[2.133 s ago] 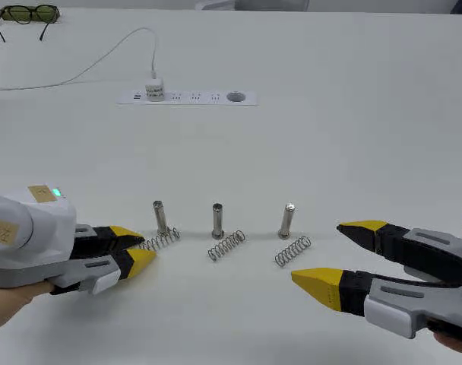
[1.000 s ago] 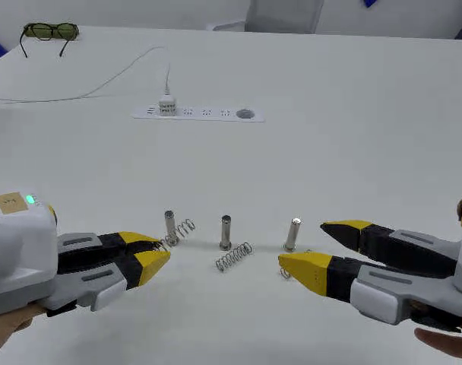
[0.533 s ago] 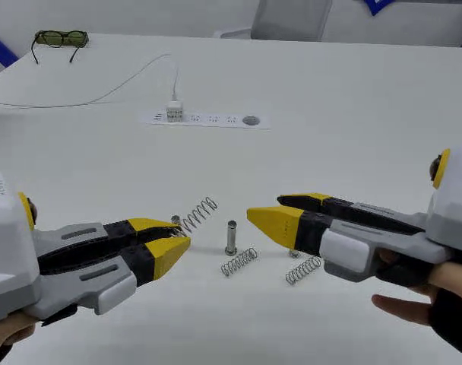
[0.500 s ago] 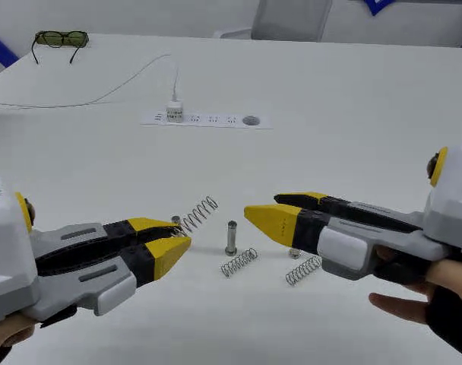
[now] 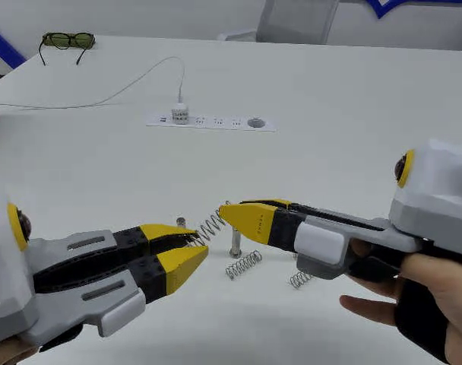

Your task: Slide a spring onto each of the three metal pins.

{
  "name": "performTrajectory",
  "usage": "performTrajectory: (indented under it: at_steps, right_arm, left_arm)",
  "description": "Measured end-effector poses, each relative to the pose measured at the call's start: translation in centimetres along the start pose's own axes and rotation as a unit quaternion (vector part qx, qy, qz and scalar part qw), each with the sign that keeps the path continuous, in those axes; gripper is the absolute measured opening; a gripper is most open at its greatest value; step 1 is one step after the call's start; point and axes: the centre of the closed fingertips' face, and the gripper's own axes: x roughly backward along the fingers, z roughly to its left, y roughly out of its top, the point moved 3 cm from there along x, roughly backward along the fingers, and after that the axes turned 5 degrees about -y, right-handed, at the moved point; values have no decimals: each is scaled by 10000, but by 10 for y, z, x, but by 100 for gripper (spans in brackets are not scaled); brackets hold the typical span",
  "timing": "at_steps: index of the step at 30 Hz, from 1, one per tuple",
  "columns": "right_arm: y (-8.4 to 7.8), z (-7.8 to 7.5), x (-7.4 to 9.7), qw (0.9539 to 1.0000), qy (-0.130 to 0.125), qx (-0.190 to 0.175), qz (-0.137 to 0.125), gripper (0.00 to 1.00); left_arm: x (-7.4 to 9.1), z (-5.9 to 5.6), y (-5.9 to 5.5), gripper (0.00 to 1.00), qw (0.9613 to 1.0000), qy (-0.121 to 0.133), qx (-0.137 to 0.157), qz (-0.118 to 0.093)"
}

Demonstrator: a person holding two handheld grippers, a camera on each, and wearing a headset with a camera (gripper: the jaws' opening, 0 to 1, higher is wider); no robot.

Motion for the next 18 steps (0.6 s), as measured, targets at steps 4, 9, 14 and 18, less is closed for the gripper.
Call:
performTrajectory:
  at_steps: [4, 9, 14, 18]
  right_arm:
    - [-3, 2, -1, 9997, 80, -214, 16, 23]
    - [-5, 4, -2, 9992, 163, -375, 33, 18]
    - [-5, 5, -2, 9988, 221, -427, 43, 14]
    - [-5, 6, -2, 9991, 262, -342, 33, 13]
  left_arm:
    - [-2, -5, 1, 10, 9999, -136, 25, -51]
    - [-3, -7, 2, 10, 9998, -171, 3, -73]
    - [-2, -9, 3, 10, 9998, -209, -1, -57]
    - [-3, -9, 1, 10, 9998, -174, -47, 20]
